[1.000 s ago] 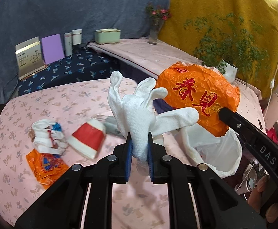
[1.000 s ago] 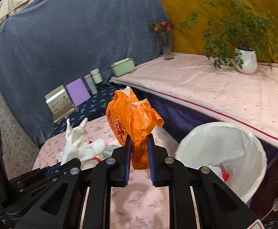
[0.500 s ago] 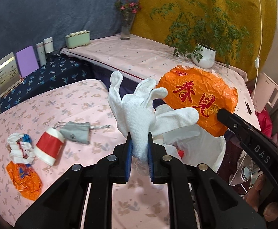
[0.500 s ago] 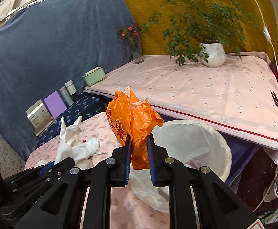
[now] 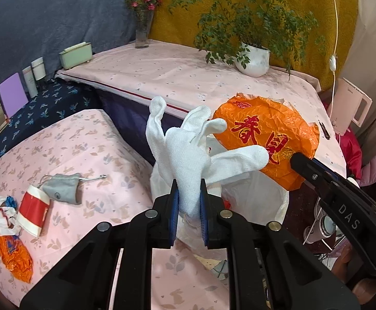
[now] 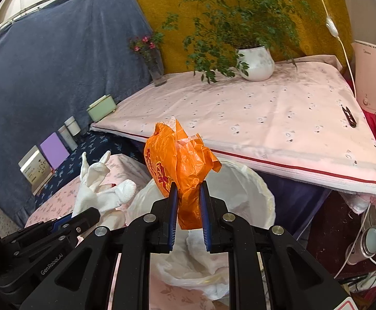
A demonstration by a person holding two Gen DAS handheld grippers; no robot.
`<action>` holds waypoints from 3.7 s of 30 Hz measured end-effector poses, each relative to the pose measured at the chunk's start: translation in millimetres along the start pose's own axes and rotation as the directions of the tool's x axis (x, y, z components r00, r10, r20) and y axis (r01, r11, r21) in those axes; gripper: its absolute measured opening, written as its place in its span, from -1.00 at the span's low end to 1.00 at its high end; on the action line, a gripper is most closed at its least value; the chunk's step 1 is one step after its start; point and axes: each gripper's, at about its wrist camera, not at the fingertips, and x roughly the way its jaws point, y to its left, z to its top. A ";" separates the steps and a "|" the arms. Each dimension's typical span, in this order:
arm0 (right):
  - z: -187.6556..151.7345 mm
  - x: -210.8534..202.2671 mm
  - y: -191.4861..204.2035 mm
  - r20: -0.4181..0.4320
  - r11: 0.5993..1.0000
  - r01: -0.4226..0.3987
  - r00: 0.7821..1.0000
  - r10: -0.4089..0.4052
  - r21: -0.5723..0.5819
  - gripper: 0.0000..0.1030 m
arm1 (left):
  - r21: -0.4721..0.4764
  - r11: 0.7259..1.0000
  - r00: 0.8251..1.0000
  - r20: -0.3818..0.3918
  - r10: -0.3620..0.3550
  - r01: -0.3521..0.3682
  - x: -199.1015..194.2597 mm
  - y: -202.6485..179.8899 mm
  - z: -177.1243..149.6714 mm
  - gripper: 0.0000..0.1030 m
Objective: Collect trash
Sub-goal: 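Carry the white glove with the left tool while the right tool carries the orange bag over the bin, then open the left tool to drop the glove while the right tool drops the orange bag into the bin, then move both open tools back from the bin to the table, then grasp the orange printed bag with the left tool while the right tool grasps the white cloth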
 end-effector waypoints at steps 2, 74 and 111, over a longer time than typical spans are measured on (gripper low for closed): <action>-0.3 1.4 -6.0 -0.002 1.000 0.010 1.000 -0.010 0.009 -0.69 | 0.007 1.000 1.000 -0.007 -0.012 0.012 5.1 -4.5 0.7 -0.71; -62.2 28.9 182.6 -0.161 0.954 -0.208 0.971 0.176 -0.215 -0.14 | -0.434 0.834 0.938 -0.086 0.337 -0.339 -57.4 226.5 -101.5 0.63; -144.0 95.4 334.5 -0.383 0.856 -0.392 0.888 0.255 -0.337 0.04 | -0.611 0.725 0.948 -0.190 0.257 -0.319 -75.6 331.7 -165.7 -0.56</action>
